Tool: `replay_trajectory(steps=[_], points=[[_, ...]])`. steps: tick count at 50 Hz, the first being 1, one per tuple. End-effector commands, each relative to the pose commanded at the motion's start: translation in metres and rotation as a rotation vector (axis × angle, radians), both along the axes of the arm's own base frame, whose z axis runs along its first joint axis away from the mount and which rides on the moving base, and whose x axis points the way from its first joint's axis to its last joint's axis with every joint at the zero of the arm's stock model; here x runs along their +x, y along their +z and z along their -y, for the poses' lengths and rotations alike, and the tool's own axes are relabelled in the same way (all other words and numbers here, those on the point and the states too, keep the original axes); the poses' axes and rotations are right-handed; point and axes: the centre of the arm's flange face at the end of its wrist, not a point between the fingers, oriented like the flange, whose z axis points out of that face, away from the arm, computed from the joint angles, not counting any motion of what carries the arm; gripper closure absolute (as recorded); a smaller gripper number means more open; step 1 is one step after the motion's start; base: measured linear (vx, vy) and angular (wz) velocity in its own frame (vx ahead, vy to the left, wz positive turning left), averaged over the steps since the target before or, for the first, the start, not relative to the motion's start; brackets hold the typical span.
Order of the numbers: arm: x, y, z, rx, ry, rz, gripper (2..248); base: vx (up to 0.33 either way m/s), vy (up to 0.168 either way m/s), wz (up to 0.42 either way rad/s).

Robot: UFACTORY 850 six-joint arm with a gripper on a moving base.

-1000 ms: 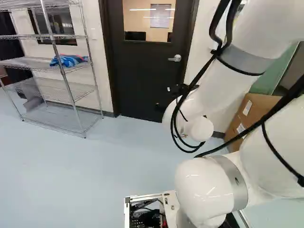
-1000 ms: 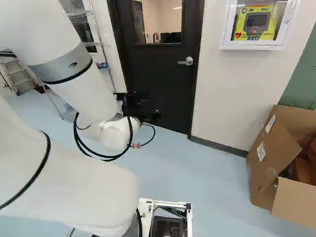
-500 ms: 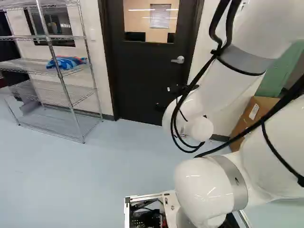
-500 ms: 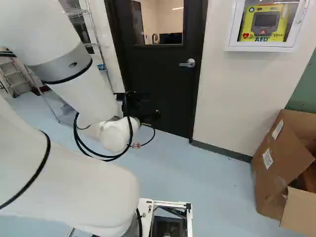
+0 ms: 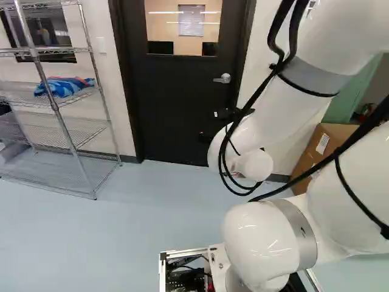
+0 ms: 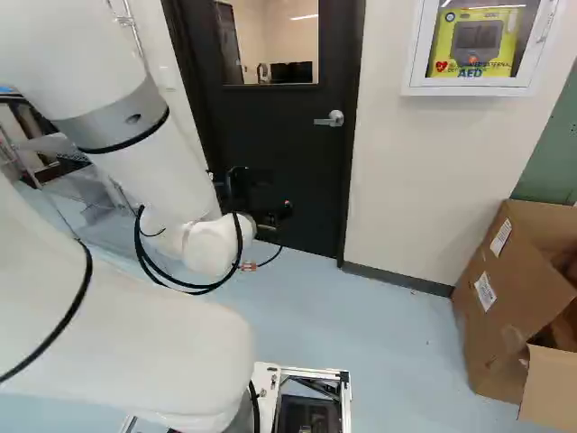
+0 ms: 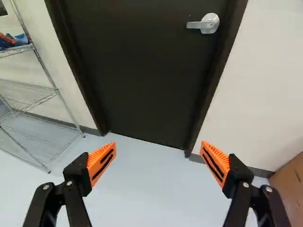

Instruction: Open the door and move inside

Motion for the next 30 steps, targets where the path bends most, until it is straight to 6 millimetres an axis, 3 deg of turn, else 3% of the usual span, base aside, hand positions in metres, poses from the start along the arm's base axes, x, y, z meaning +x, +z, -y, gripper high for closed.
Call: replay_trajectory(steps=[30], points=[[0.0000,0.0000,0.0000,0.000,0.000,0.000,3,0.178,0.055,-0.222]])
